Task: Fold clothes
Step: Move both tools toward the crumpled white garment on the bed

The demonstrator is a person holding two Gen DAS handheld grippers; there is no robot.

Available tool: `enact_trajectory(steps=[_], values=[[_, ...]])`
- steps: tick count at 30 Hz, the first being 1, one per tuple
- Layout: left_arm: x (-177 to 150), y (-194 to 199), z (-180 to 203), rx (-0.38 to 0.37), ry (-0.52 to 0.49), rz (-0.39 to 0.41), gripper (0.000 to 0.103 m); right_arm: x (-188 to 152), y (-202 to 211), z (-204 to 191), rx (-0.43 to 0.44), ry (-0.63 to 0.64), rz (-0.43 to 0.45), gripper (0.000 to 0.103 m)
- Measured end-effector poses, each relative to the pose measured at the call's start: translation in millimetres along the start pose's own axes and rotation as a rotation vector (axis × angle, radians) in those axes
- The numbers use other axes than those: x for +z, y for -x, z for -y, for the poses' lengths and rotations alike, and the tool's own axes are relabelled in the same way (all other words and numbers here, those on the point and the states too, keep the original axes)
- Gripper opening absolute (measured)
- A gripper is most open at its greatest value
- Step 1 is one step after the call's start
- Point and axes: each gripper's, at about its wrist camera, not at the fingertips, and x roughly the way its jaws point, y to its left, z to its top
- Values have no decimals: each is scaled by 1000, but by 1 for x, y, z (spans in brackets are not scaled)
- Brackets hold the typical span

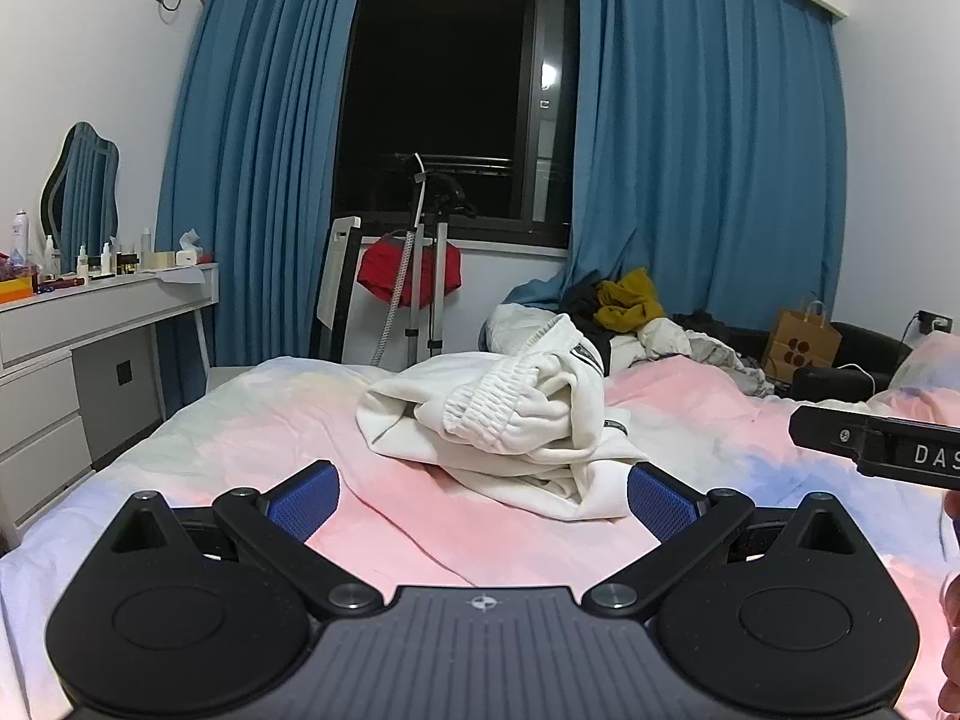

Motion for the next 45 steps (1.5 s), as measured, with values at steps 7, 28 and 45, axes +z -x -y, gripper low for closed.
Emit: enact_trajectory(steps=[7,28,45], values=[[-3,-2,7,1,8,7,103,-10,-4,2,-1,-18,14,103],[-12,-14,25,1,-11,-14,103,-10,-7,16,-33,-66,56,103],[3,-109,-4,21,209,-147,103,-9,-16,30,-43,-133,39,103]])
